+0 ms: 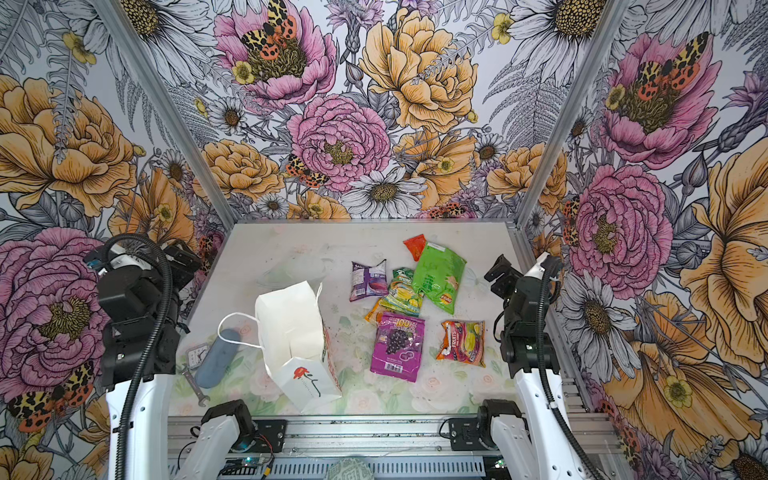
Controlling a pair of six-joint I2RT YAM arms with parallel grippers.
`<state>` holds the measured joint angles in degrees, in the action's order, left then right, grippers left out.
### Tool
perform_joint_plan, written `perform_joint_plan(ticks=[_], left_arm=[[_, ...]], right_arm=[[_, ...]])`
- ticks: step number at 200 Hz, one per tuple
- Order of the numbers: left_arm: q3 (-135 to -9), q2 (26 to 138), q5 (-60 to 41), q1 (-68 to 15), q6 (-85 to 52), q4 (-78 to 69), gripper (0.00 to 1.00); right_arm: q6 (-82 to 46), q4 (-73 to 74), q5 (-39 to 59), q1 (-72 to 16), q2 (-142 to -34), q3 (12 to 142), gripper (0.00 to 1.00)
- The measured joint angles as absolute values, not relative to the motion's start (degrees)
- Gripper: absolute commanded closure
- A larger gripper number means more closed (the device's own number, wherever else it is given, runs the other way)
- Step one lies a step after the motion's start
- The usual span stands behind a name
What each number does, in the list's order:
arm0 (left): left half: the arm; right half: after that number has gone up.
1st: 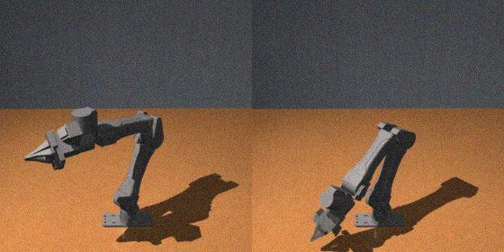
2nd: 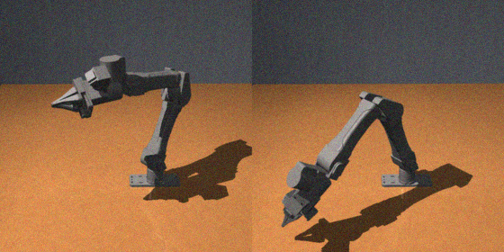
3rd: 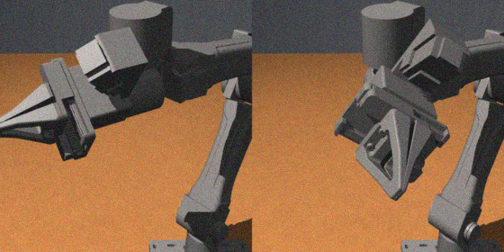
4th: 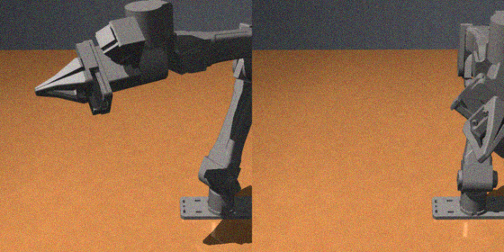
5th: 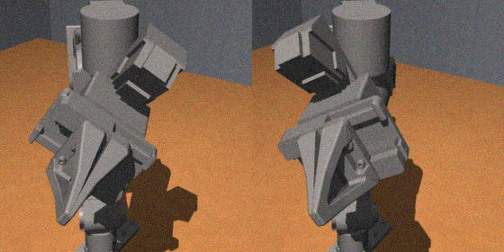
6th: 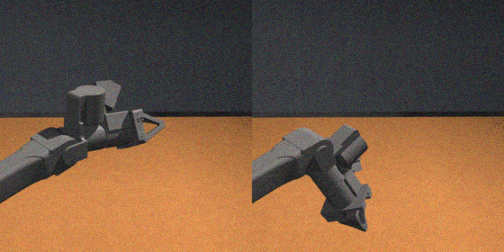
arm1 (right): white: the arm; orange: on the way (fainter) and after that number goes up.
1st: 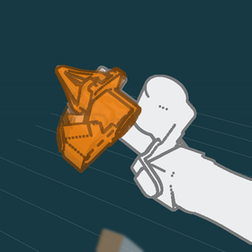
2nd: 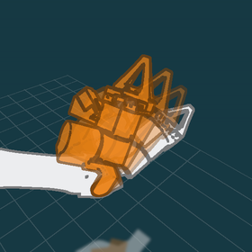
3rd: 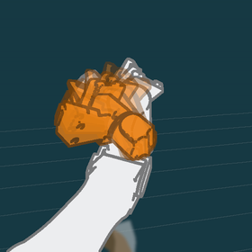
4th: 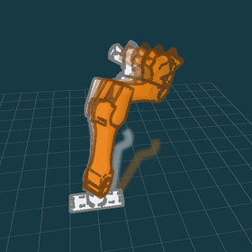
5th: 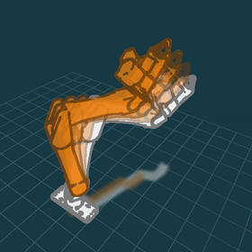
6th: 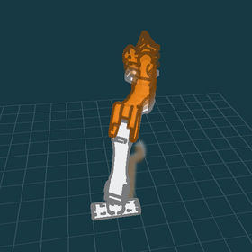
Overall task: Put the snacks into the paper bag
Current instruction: 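Raise the left gripper toward the white paper bag's handle while the right arm lifts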
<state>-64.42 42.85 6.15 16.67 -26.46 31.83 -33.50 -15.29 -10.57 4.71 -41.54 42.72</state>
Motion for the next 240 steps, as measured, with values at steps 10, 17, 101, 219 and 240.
perform_joint_plan(ticks=[10, 17, 101, 219, 240], left_arm=[[-68.7, 43.4, 2.9, 17.3, -26.0, 34.2, 0.01], [-71.4, 43.9, 0.7, 17.5, -25.9, 35.5, 0.01], [-92.4, 50.0, -6.8, 5.6, -28.9, 68.8, 0.02], [-93.7, 47.3, 0.0, -11.6, -36.1, 92.5, 0.01], [-88.8, 45.6, -3.0, -11.6, -36.2, 93.5, 0.01]], right_arm=[[-33.7, -17.7, -10.0, 4.7, -41.3, 44.9, 0.0], [-33.8, -19.1, -9.4, 4.7, -41.2, 46.6, 0.01], [-32.9, -31.2, -1.8, 4.7, -42.8, 56.1, 0.01], [-32.6, -32.9, 1.5, 4.7, -42.9, 52.2, 0.01], [-32.6, -33.0, 1.8, 4.7, -42.8, 51.9, 0.02]])
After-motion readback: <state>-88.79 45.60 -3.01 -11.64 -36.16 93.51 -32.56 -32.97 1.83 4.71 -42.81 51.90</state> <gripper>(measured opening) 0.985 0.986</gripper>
